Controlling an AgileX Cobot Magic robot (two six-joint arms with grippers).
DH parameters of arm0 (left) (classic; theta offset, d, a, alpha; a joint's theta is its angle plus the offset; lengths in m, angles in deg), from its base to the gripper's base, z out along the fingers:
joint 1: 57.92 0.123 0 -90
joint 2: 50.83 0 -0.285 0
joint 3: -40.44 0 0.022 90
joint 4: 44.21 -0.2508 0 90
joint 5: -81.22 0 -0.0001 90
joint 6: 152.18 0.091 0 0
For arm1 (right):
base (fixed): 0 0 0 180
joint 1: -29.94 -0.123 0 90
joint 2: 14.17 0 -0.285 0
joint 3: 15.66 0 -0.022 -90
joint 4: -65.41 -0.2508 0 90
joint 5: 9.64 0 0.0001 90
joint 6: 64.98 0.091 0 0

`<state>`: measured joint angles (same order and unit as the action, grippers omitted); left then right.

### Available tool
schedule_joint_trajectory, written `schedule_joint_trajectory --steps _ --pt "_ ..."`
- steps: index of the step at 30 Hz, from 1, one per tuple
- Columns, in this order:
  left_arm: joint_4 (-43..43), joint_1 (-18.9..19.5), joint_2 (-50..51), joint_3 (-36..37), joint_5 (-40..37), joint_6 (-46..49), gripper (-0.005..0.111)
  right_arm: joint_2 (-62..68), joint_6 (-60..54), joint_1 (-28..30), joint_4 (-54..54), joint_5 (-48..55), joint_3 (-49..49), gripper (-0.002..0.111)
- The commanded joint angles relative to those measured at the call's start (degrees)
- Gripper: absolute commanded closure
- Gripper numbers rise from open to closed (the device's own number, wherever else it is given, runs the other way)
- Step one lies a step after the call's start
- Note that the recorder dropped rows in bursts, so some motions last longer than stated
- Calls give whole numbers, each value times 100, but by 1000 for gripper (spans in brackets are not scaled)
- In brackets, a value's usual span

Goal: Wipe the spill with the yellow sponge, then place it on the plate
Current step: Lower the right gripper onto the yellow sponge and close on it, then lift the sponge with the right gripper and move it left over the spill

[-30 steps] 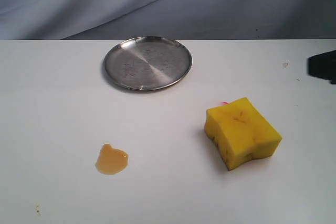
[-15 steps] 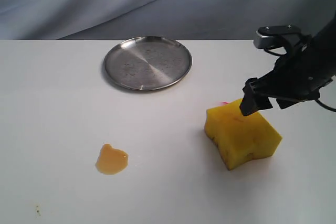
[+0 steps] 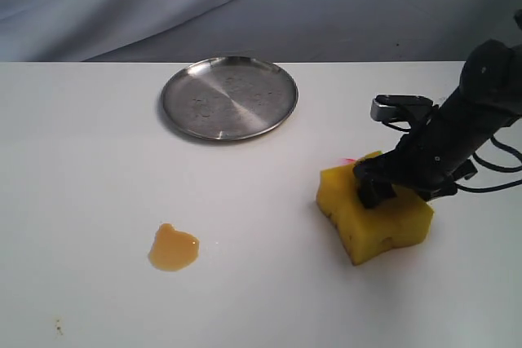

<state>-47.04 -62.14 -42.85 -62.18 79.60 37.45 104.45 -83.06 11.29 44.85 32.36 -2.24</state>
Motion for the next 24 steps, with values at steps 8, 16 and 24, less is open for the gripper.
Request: schedule_joint_trajectory --steps 8,16,24 --pt "41 25 -20 -17 29 -50 107 36 108 -17 180 190 35 108" --pt "41 25 -20 -17 29 -50 107 -1012 209 -769 -74 47 35 108" --pt "41 25 -20 -17 29 -50 107 -1036 191 -2440 -696 -931 -67 108"
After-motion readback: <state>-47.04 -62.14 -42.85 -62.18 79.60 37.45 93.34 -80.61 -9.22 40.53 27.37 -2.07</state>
